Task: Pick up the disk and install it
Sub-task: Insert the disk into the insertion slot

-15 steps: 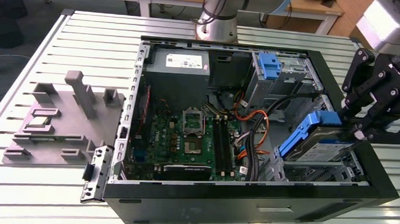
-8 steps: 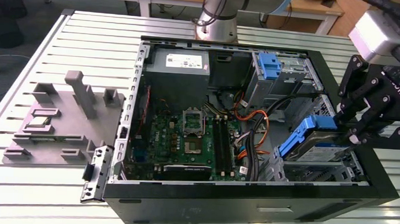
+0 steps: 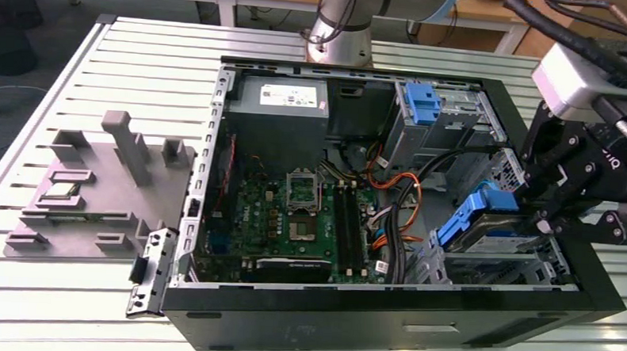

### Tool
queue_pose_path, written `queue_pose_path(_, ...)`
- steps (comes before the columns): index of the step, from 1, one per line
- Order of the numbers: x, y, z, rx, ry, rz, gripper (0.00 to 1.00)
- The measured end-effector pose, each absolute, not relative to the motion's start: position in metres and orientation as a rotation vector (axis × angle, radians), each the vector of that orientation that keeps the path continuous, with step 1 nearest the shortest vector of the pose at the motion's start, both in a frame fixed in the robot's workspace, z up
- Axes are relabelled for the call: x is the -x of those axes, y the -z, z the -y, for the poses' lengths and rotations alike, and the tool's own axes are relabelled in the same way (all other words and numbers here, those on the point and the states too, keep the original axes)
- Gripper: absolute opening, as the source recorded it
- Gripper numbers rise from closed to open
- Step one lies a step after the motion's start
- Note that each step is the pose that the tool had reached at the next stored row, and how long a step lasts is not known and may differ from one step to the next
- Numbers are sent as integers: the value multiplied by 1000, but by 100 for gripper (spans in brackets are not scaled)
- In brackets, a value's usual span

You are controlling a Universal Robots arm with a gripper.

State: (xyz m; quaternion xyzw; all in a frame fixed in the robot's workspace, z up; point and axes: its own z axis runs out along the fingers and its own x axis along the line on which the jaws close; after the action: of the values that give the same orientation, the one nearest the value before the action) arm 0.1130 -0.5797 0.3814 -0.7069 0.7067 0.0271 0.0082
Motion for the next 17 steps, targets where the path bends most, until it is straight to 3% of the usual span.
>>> queue_pose_path(8, -113, -377, 580, 2210, -82, -2210, 35)
queue_pose_path(10, -113, -377, 580, 2210, -83, -2210, 36)
queue_pose_path(11, -113, -377, 580, 2210, -83, -2210, 42)
queue_pose_path(17, -112, -375, 578, 2210, -83, -2209, 42)
